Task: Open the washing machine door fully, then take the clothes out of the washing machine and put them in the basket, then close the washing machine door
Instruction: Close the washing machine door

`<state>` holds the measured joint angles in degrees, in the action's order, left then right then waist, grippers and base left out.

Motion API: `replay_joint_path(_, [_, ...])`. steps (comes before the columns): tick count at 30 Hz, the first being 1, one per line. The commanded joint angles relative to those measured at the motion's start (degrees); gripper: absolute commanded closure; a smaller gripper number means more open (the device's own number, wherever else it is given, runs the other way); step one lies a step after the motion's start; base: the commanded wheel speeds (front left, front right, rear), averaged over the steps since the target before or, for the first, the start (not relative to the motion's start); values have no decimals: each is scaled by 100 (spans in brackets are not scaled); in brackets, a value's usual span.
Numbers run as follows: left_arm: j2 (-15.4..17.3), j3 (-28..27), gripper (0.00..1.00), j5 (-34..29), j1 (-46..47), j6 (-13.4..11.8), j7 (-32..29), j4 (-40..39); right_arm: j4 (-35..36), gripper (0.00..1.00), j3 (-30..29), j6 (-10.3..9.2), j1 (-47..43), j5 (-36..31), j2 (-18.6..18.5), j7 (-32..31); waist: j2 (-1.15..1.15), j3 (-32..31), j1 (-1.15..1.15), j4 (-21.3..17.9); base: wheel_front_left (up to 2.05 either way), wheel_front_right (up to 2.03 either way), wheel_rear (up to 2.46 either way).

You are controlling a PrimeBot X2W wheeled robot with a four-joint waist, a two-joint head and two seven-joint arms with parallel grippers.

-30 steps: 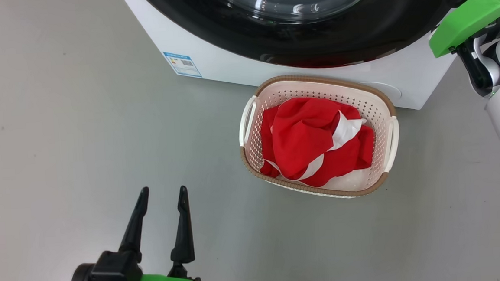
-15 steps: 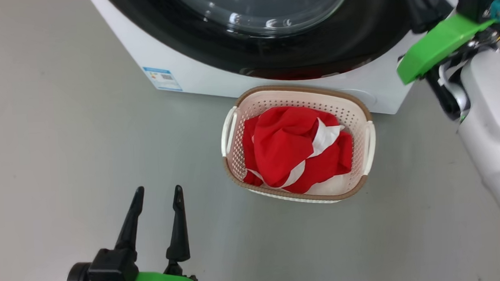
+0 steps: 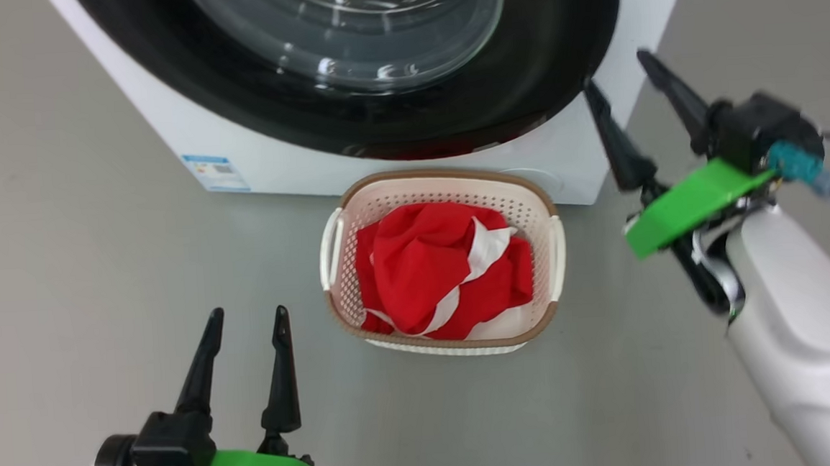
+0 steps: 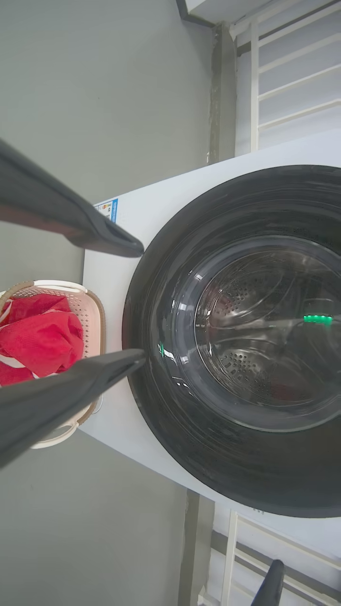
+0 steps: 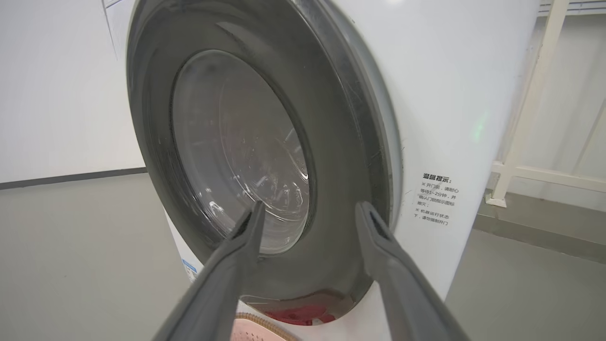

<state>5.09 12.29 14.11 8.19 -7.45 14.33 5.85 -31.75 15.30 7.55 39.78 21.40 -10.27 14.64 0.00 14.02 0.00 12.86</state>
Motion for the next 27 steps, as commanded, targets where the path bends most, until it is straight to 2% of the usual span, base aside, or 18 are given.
replay_joint_path(1, [134,-213,0,-24,71,29,66,-138,324,0,-40,-6,-339,-54,145,36,0,-140,0,-215,0,0,0])
replay_joint_path(12, [257,-241,0,8,-21,-2,21,-155,1067,0,-220,-6,-1646,-317,361,36,0,-403,0,-704,0,0,0])
replay_joint_path(27, [394,-253,0,99,-501,-85,-117,-347,1735,0,-893,-6,-3256,-572,658,32,0,-916,0,-1136,0,0,0])
